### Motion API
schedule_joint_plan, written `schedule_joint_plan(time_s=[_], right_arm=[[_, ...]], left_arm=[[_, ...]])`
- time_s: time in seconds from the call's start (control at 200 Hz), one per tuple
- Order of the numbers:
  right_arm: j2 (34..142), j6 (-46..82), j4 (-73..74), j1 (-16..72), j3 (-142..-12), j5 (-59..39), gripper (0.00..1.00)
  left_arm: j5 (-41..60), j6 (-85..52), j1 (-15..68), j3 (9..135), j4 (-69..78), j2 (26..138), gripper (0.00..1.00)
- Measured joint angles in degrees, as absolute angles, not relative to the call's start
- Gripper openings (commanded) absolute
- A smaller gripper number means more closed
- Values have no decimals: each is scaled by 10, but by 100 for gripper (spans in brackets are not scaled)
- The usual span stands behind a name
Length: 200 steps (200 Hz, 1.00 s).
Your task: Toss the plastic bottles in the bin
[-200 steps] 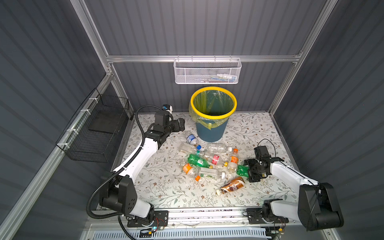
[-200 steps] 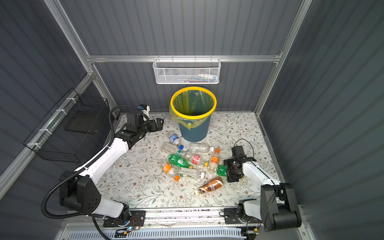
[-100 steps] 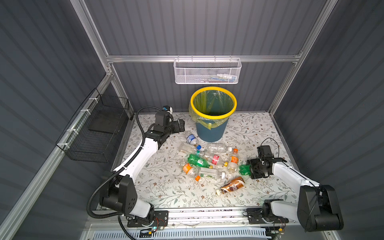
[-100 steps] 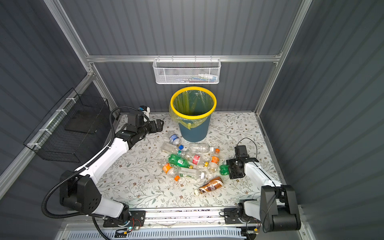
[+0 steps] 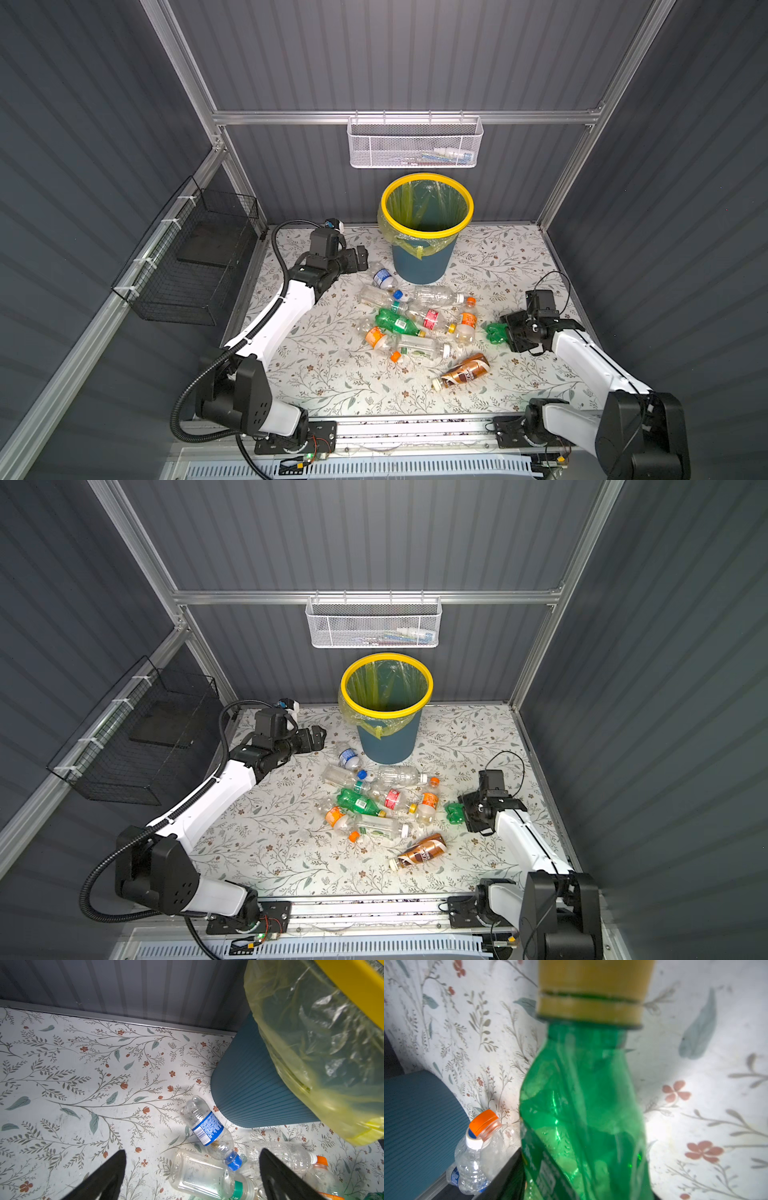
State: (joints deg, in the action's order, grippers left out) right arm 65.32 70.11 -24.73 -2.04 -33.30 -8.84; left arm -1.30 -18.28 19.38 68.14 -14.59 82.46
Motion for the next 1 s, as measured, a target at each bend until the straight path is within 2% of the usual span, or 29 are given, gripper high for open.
schedule_joint_plan(time_s=[0.46, 0.811, 1.001], right_arm=[[501, 453, -190, -44, -437, -69, 47], [418, 336, -112, -45, -477, -84, 46], [425, 297, -113, -45, -541, -77, 55]], left_arm=[[-14, -197, 194, 601, -157, 735, 100], [-3, -242, 194, 480, -157, 641, 100], [-2, -265, 194, 445, -158, 603, 100]])
